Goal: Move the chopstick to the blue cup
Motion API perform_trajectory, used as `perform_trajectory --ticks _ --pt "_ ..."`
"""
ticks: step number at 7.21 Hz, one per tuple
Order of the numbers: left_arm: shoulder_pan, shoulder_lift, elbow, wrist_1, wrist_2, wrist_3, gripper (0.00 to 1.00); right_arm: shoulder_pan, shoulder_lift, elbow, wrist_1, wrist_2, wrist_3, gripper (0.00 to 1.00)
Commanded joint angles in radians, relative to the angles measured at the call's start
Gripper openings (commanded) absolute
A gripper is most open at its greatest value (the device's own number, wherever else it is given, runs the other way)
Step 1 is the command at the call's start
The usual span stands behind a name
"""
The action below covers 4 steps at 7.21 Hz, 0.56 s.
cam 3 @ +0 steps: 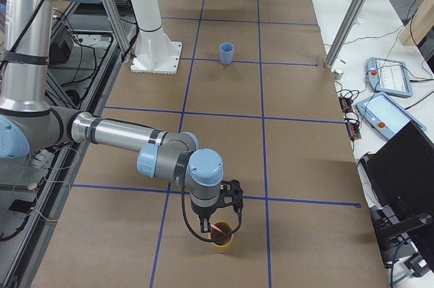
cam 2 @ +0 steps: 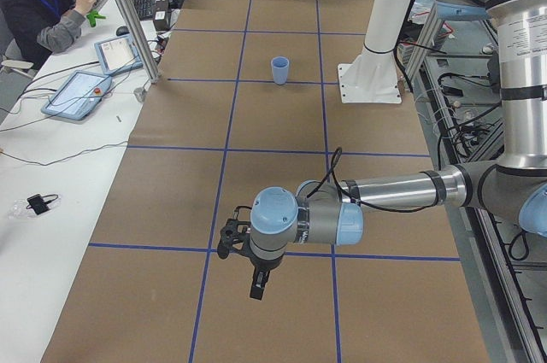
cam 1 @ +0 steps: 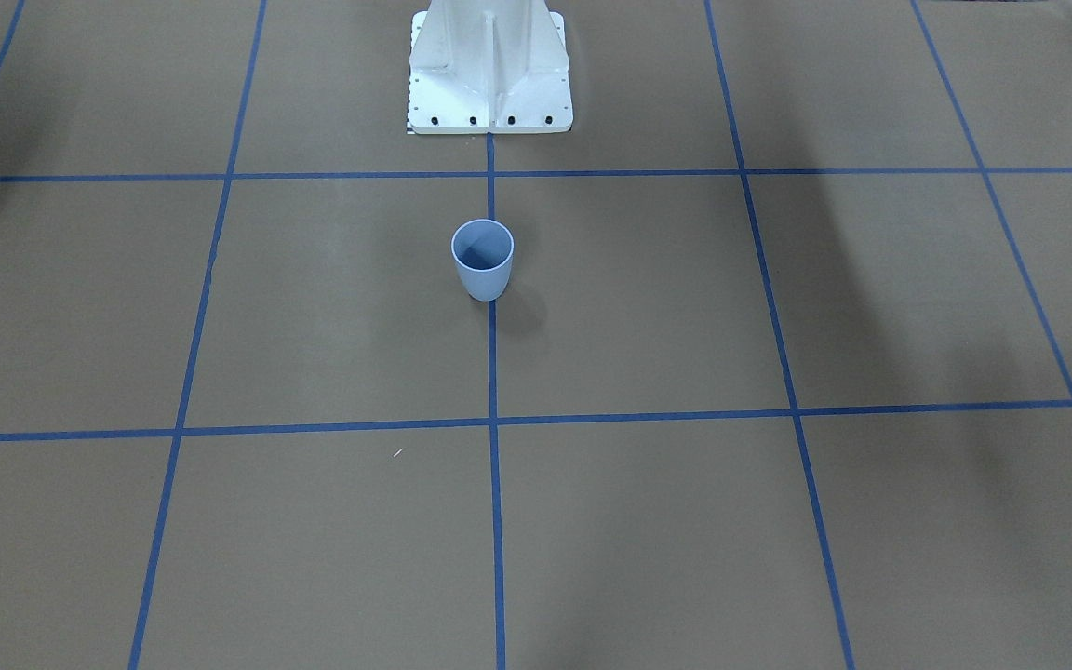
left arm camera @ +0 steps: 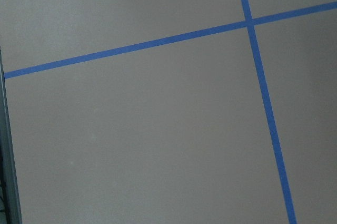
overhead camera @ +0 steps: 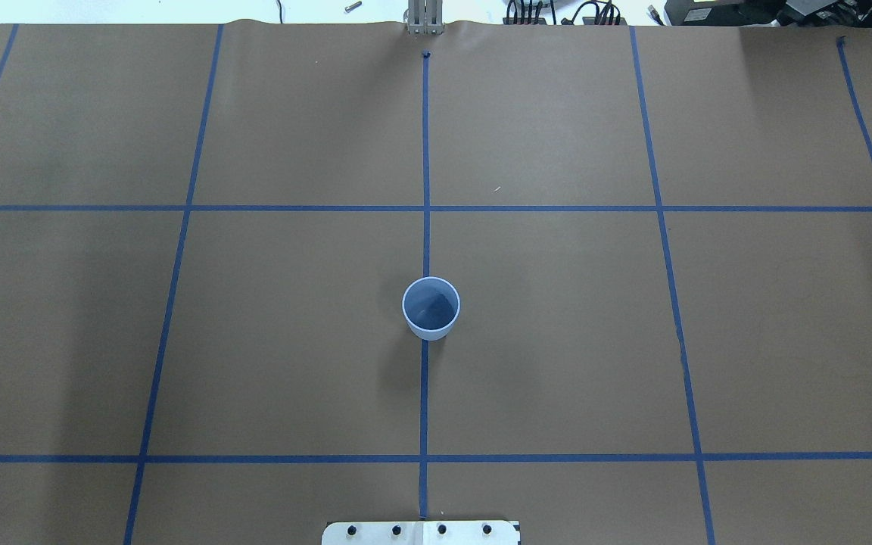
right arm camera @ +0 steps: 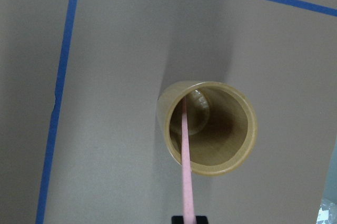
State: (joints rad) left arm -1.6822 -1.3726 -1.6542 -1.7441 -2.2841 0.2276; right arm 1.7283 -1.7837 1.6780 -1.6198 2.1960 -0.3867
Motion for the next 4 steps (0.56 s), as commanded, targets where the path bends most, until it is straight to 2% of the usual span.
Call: perform_trajectory --ticks 1,3,4 --pt "0.001 0.0 0.002 0.0 0.0 -0.002 0.98 0.005 0.0 0.055 -0.059 0.007 -0.02 0.0" --pt "0.001 0.001 0.007 0.0 0.0 -0.002 0.98 0.066 0.001 0.112 -0.179 0.001 -0.143 0.0" --pt "0.001 0.001 0.008 0.0 0.0 -0.002 0.98 0.097 0.003 0.114 -0.187 -0.007 -0.182 0.0"
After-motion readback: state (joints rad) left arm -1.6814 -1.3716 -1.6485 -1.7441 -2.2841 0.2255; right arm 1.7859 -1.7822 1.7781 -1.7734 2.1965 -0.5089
